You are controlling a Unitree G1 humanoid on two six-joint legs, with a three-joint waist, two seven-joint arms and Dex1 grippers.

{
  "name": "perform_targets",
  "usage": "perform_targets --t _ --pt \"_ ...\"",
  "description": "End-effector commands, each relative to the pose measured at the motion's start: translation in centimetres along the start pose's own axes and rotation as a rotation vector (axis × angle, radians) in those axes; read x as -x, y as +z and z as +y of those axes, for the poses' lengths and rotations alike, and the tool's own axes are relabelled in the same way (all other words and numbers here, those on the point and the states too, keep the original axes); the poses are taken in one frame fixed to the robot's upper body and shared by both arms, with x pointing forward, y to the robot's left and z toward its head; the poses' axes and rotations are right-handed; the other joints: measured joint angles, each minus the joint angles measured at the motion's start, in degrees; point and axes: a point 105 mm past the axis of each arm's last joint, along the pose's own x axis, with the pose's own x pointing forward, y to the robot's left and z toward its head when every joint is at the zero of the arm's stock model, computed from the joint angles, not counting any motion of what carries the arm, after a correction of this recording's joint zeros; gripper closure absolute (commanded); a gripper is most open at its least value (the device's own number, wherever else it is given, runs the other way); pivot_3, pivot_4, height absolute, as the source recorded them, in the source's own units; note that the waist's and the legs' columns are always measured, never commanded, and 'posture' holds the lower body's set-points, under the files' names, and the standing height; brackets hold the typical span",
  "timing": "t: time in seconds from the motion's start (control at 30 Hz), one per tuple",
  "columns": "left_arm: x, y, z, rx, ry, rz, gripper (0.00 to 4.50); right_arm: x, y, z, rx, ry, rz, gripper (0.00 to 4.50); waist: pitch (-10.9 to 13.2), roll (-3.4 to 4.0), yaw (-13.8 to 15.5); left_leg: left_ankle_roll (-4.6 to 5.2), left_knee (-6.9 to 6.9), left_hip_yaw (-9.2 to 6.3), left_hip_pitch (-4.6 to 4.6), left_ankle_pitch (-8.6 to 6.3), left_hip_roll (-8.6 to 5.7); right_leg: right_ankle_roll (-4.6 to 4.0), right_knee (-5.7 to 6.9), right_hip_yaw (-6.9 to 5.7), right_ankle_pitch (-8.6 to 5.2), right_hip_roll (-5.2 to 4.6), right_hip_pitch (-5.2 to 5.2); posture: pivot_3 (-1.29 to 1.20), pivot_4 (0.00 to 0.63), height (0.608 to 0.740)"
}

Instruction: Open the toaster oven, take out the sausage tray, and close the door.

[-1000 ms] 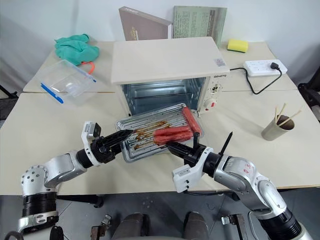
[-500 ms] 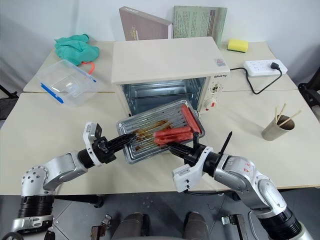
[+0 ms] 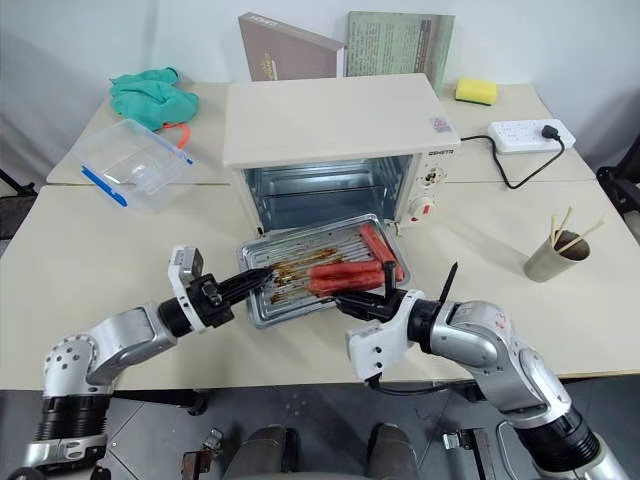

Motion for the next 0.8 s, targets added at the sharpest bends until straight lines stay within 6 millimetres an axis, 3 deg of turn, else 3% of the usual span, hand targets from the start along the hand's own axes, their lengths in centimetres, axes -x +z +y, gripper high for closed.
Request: perform_targets --t 0.03,0.4,0.6,0.8 --pt "-0.3 -0.9 -0.7 -0.014 -0.031 0.035 4.5 0.0 1.3 -1.7 0.033 -0.063 -0.073 3.7 0.0 0.0 0.0 0.0 0.0 0.01 0.0 0.0 0.0 0.0 0.0 0.0 0.0 0.0 0.0 0.0 0.15 0.74" --pt "-0.6 -0.7 -0.7 -0.002 -0.032 0.031 4.5 0.5 1.7 -1.0 0.046 0.026 -0.142 0.03 0.0 0.0 0.06 0.0 0.01 0.01 -0.01 0.0 0.0 0.0 -0.02 0.0 0.0 0.0 0.01 0.0 0.15 0.74" --pt "-0.5 -0.3 -0.3 0.014 -0.015 0.013 4.5 1.1 2.0 -1.0 0.011 0.065 -0.197 0.03 0.0 0.0 0.08 0.0 0.0 0.0 0.0 0.0 0.0 0.0 -0.02 0.0 0.0 0.0 0.01 0.0 0.15 0.74" --pt "0.5 -0.2 -0.5 -0.002 -0.019 -0.005 4.5 3.3 1.4 -2.2 -0.266 0.134 -0.229 0.03 0.0 -0.01 0.19 0.01 0.01 -0.01 0.0 0.0 0.0 0.0 -0.04 -0.01 0.0 0.0 0.04 0.0 0.15 0.74"
